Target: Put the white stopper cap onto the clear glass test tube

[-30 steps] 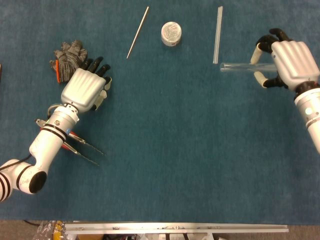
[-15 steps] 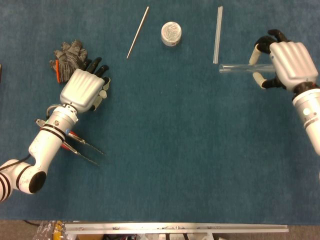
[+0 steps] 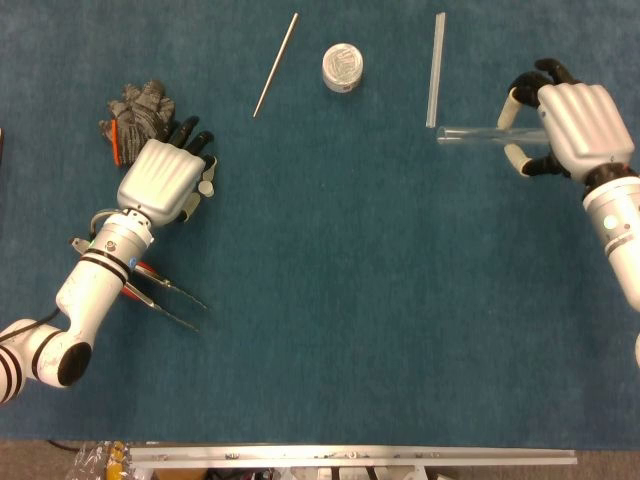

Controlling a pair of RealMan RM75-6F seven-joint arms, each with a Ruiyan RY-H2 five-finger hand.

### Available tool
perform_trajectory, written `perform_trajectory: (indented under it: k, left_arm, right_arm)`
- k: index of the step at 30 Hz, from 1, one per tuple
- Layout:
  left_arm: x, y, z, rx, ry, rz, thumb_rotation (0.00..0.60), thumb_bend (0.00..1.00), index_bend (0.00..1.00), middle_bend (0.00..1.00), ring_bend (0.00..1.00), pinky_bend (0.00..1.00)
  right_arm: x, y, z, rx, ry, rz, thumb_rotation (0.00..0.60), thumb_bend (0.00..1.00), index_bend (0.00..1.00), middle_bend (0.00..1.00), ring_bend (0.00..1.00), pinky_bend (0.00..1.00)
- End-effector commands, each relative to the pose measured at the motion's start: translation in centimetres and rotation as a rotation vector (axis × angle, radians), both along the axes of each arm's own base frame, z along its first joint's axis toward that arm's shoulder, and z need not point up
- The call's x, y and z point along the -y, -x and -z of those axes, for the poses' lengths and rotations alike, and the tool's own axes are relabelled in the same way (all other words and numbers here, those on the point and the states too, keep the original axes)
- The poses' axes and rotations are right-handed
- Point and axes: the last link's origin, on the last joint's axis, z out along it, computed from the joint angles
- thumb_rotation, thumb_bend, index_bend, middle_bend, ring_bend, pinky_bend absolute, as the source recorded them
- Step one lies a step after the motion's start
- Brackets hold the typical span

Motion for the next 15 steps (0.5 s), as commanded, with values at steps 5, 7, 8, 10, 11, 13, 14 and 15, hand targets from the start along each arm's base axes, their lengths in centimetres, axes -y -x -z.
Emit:
perform_trajectory:
  k: [5, 7, 8, 10, 11, 13, 14, 15]
  left_arm:
    - [0.04, -0.06, 0.1, 0.006, 0.003, -0.003, 0.6, 0.36, 0.43, 0.16, 0.02, 0.09]
    - [0.05, -0.13, 0.15, 0.009, 0.006, -0.005, 0.6, 0.36, 0.43, 0.16, 0.02, 0.09]
    - [0.05, -0.17, 0.17, 0.01, 0.006, -0.005, 0.6, 0.36, 0.43, 0.16, 0.02, 0.09]
    - [0.07, -0.25, 0.23, 0.011, 0.008, -0.004, 0.6, 0.36, 0.43, 0.16, 0.02, 0.09]
    - [0.07, -0.29, 0.26, 0.011, 0.009, -0.004, 0.6, 0.36, 0.43, 0.16, 0.02, 0.09]
    - [0.06, -0.38, 0.33, 0.012, 0.009, -0.002, 0.6, 0.36, 0.43, 0.16, 0.02, 0.09]
    - [0.06, -0.42, 0.35, 0.012, 0.009, -0.002, 0.6, 0.36, 0.43, 0.16, 0.02, 0.09]
    - [0.04, -0.47, 0.38, 0.013, 0.009, -0.002, 0.6, 0.36, 0.43, 0.16, 0.02, 0.09]
  right_arm:
    - [0.01, 0.04, -0.02, -0.001, 0.001, 0.002, 0.6, 0.34, 0.6, 0.3, 0.11, 0.32]
    - [0.01, 0.07, -0.05, -0.002, 0.001, 0.002, 0.6, 0.34, 0.6, 0.3, 0.11, 0.32]
    - [0.02, 0.08, -0.06, -0.003, 0.002, 0.002, 0.6, 0.34, 0.6, 0.3, 0.11, 0.32]
    - [0.0, 0.09, -0.09, -0.001, 0.002, 0.003, 0.6, 0.34, 0.6, 0.3, 0.11, 0.32]
    - [0.01, 0.12, -0.11, -0.001, 0.002, 0.003, 0.6, 0.34, 0.6, 0.3, 0.11, 0.32]
    - [0.0, 0.17, -0.14, -0.003, 0.003, 0.004, 0.6, 0.34, 0.6, 0.3, 0.11, 0.32]
    - [0.0, 0.19, -0.14, -0.002, 0.003, 0.004, 0.6, 0.34, 0.6, 0.3, 0.11, 0.32]
    - [0.0, 0.22, -0.16, -0.004, 0.003, 0.005, 0.6, 0.34, 0.6, 0.3, 0.11, 0.32]
